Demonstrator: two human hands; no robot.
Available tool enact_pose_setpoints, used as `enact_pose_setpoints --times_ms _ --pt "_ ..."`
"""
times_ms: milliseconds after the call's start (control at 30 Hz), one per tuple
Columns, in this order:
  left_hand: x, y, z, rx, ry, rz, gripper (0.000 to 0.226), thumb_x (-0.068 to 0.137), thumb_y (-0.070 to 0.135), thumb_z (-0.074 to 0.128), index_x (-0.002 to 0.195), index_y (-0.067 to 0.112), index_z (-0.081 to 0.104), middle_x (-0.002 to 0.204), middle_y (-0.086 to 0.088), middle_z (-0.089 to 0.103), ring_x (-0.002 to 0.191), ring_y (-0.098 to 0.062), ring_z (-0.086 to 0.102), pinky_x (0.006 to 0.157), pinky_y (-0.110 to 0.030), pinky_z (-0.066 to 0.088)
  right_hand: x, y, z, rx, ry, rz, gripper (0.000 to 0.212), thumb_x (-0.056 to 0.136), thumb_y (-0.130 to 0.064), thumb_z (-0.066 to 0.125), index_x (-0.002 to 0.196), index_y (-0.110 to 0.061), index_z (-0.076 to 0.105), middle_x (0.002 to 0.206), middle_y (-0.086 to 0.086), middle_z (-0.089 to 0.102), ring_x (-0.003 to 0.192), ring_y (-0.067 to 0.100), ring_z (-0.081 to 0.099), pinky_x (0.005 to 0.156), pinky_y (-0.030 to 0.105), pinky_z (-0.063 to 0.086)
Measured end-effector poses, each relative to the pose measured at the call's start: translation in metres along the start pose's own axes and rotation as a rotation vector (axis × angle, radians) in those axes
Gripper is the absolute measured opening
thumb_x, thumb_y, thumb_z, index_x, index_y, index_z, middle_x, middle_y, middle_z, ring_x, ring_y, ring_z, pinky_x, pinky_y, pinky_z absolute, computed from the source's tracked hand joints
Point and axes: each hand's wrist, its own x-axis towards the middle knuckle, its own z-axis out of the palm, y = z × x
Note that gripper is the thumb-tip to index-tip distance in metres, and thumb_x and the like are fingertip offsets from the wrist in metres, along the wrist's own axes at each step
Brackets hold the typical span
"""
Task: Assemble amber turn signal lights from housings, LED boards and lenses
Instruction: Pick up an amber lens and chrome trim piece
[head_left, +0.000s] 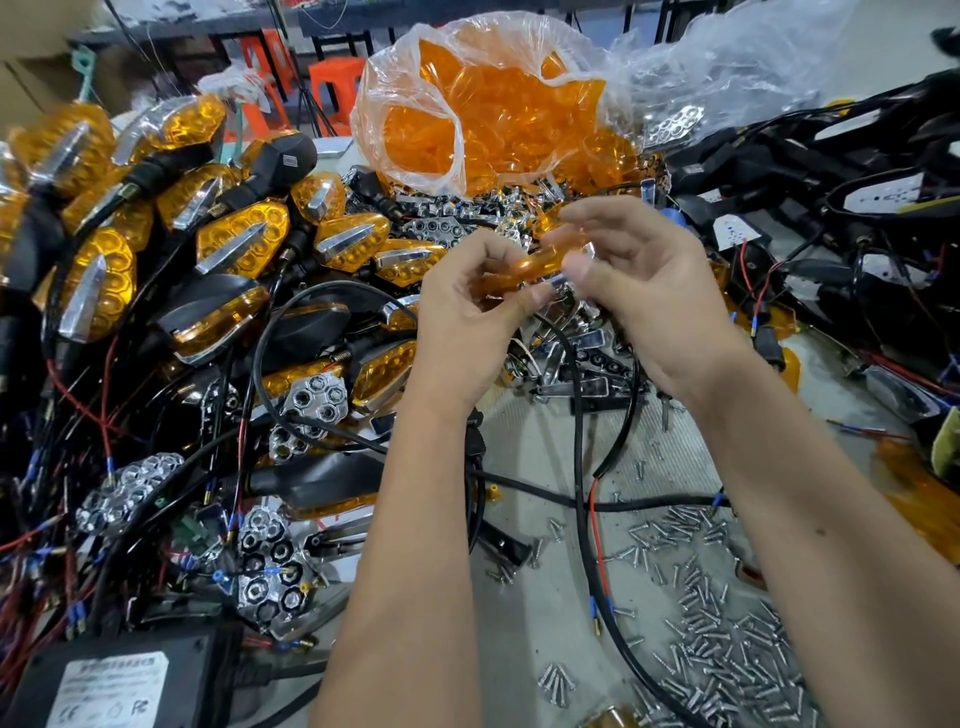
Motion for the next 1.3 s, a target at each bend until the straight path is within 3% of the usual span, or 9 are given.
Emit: enact_pose_setpoints --times_ms 133,233,333,567,700,833,967,1067,1300 --pt "-0.003 0.004 0.018 -0.007 -0.042 -0.038 0.029 0.076 -0.001 0.086 0.078 0.016 0.063 0.073 -0.005 0.060 0.069 -0.018 0.052 0.064 -0.035 0.044 0.001 -0.006 0.008 0.381 0.358 0.190 0.056 0.110 -0.052 0.034 0.082 -0.014 0.064 0.076 0.002 0.066 0.071 0.014 0.064 0.067 0.028 0.051" --pt "-0.007 0.009 0.037 -0.011 -0.114 -0.072 0.026 0.069 0.000 0.090 0.075 0.001 0.065 0.080 -0.026 0.066 0.068 -0.023 0.054 0.061 -0.044 0.048 0.002 -0.010 0.011 0.523 0.543 0.212 0.068 0.110 -0.055 0.030 0.061 -0.013 0.051 0.059 0.004 0.048 0.055 0.019 0.048 0.061 0.032 0.045" --pt "-0.007 0.011 0.046 0.002 -0.146 -0.081 0.028 0.068 0.003 0.092 0.072 -0.001 0.064 0.078 -0.025 0.068 0.064 -0.024 0.054 0.060 -0.042 0.046 0.003 -0.013 0.009 0.543 0.588 0.181 0.076 0.107 -0.061 0.027 0.054 -0.009 0.044 0.055 0.007 0.040 0.053 0.023 0.044 0.060 0.034 0.046" --pt "-0.009 0.012 0.048 0.111 -0.096 -0.040 0.022 0.075 0.015 0.090 0.087 0.016 0.072 0.086 -0.008 0.072 0.072 -0.036 0.072 0.062 -0.056 0.060 0.004 -0.006 0.005 0.095 0.743 0.070 0.082 0.109 -0.055 0.025 0.040 -0.022 0.053 0.047 -0.002 0.051 0.046 0.014 0.042 0.053 0.026 0.038" --pt "-0.009 0.010 0.044 0.168 -0.140 -0.010 0.030 0.076 0.009 0.088 0.101 0.022 0.077 0.085 0.000 0.070 0.075 -0.020 0.073 0.069 -0.040 0.064 0.003 -0.005 0.003 -0.142 0.861 -0.079 0.080 0.110 -0.046 0.027 0.035 -0.026 0.046 0.038 -0.010 0.041 0.040 0.011 0.042 0.060 0.029 0.043" --pt "-0.013 0.006 0.047 0.196 -0.113 -0.015 0.026 0.074 0.012 0.091 0.095 0.020 0.077 0.077 -0.004 0.069 0.074 -0.020 0.066 0.071 -0.036 0.058 0.001 -0.002 0.003 -0.348 0.857 -0.177 0.079 0.109 -0.042 0.025 0.043 -0.004 0.047 0.037 -0.004 0.039 0.038 0.015 0.040 0.057 0.035 0.041" --pt "-0.014 0.006 0.047 0.157 -0.126 -0.053 0.024 0.073 0.014 0.091 0.089 0.012 0.074 0.074 -0.017 0.062 0.069 -0.027 0.054 0.072 -0.047 0.054 0.001 -0.005 -0.003 -0.478 0.623 -0.252 0.078 0.106 -0.046 0.027 0.050 0.001 0.052 0.046 0.012 0.049 0.042 0.021 0.046 0.052 0.029 0.038" --pt "-0.012 0.007 0.045 0.160 -0.153 -0.032 0.024 0.073 0.016 0.089 0.085 0.009 0.070 0.065 -0.006 0.053 0.065 -0.024 0.047 0.067 -0.038 0.047 -0.001 -0.006 -0.006 -0.631 0.504 -0.309 0.073 0.109 -0.040 0.036 0.053 0.004 0.050 0.048 0.018 0.047 0.044 0.034 0.045 0.049 0.044 0.035" --pt "-0.011 0.009 0.047 0.105 -0.088 -0.025 0.022 0.076 0.007 0.089 0.095 0.008 0.077 0.085 -0.007 0.075 0.081 -0.026 0.070 0.079 -0.046 0.059 0.000 -0.010 0.002 -0.498 0.671 -0.293 0.071 0.108 -0.040 0.039 0.052 0.003 0.034 0.048 0.018 0.033 0.046 0.036 0.030 0.049 0.048 0.025"
